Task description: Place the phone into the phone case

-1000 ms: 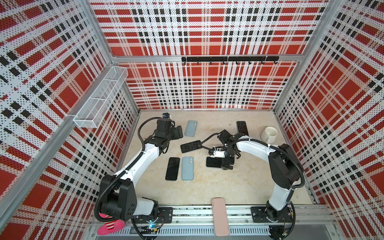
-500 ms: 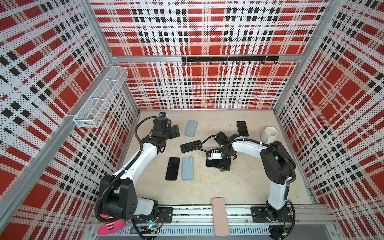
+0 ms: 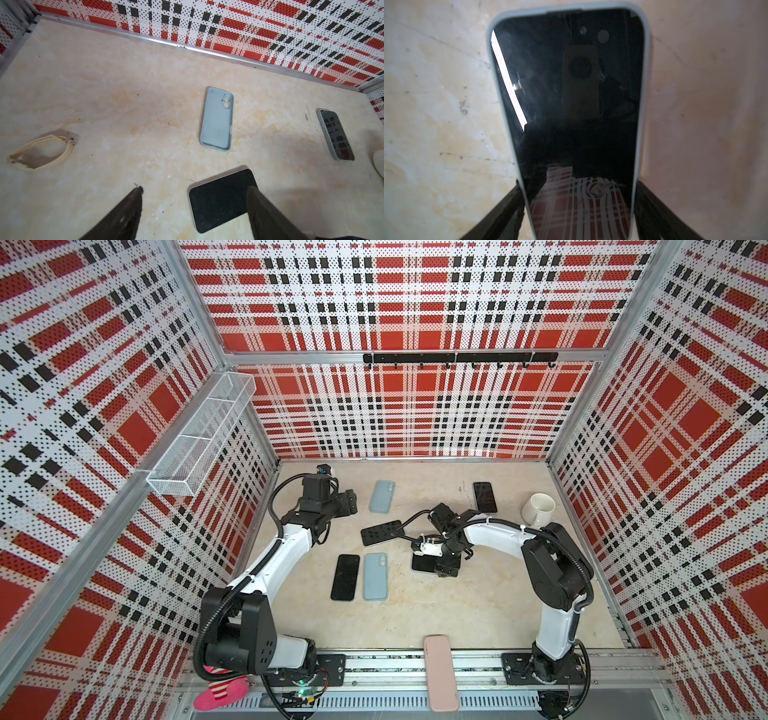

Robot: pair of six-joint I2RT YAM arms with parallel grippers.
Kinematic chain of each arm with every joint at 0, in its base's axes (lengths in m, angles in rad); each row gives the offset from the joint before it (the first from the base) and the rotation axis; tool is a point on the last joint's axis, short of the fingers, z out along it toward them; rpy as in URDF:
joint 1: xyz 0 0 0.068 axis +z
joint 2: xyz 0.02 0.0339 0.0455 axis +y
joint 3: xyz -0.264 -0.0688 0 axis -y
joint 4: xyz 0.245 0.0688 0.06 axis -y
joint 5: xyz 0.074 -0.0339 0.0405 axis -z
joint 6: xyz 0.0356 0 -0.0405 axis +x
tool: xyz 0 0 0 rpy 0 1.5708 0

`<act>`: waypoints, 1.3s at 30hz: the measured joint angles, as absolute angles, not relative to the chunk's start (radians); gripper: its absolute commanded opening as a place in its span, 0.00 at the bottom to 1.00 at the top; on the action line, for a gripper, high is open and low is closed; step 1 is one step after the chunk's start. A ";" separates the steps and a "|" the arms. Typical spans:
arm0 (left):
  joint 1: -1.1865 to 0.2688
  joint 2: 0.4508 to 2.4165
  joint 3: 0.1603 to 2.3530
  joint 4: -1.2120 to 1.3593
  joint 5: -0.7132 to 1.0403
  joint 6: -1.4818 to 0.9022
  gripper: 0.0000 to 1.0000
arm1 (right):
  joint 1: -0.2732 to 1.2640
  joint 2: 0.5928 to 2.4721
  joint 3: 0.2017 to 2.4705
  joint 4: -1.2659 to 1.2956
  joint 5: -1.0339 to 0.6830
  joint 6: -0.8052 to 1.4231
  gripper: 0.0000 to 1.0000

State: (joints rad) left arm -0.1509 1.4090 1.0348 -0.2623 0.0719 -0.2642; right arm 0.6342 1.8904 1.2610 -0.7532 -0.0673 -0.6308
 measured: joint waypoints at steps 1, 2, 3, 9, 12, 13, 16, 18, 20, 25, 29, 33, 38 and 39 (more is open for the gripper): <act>-0.151 1.413 1.035 -0.260 0.082 -0.265 0.80 | 0.633 1.880 1.261 -0.743 -0.061 -0.608 0.78; -0.151 1.417 1.035 -0.260 0.094 -0.267 0.79 | 0.630 1.868 1.261 -0.731 -0.053 -0.582 0.78; -0.151 1.419 1.035 -0.259 0.103 -0.269 0.79 | 0.626 1.857 1.265 -0.725 -0.043 -0.554 0.77; -0.151 1.419 1.034 -0.254 0.124 -0.273 0.78 | 0.572 1.842 1.325 -0.707 0.018 -0.366 0.70; -0.153 1.419 1.034 -0.254 0.124 -0.273 0.77 | 0.535 1.846 1.382 -0.697 0.041 -0.271 0.68; -0.156 1.419 1.034 -0.254 0.123 -0.273 0.77 | 0.525 1.851 1.409 -0.688 0.054 -0.237 0.68; -0.160 1.419 1.032 -0.254 0.123 -0.273 0.77 | 0.496 1.888 1.482 -0.663 0.093 -0.153 0.68; -0.162 1.419 1.032 -0.254 0.123 -0.273 0.77 | 0.478 1.927 1.524 -0.649 0.120 -0.104 0.70; -0.164 1.419 1.032 -0.254 0.123 -0.272 0.77 | 0.471 1.963 1.550 -0.649 0.124 -0.078 0.77; -0.165 1.419 1.032 -0.254 0.123 -0.272 0.78 | 0.459 1.994 1.558 -0.705 0.102 -0.059 1.00; -0.165 1.419 1.032 -0.254 0.123 -0.272 0.78 | 0.460 1.994 1.567 -0.797 0.064 -0.071 1.00; -0.165 1.419 1.032 -0.254 0.123 -0.272 0.78 | 0.460 2.016 1.574 -0.871 0.040 -0.092 1.00; -0.165 1.419 1.032 -0.254 0.123 -0.272 0.78 | 0.460 2.092 1.612 -0.926 0.025 -0.130 1.00; -0.165 1.419 1.032 -0.254 0.123 -0.272 0.78 | 0.459 2.109 1.625 -0.939 0.026 -0.139 1.00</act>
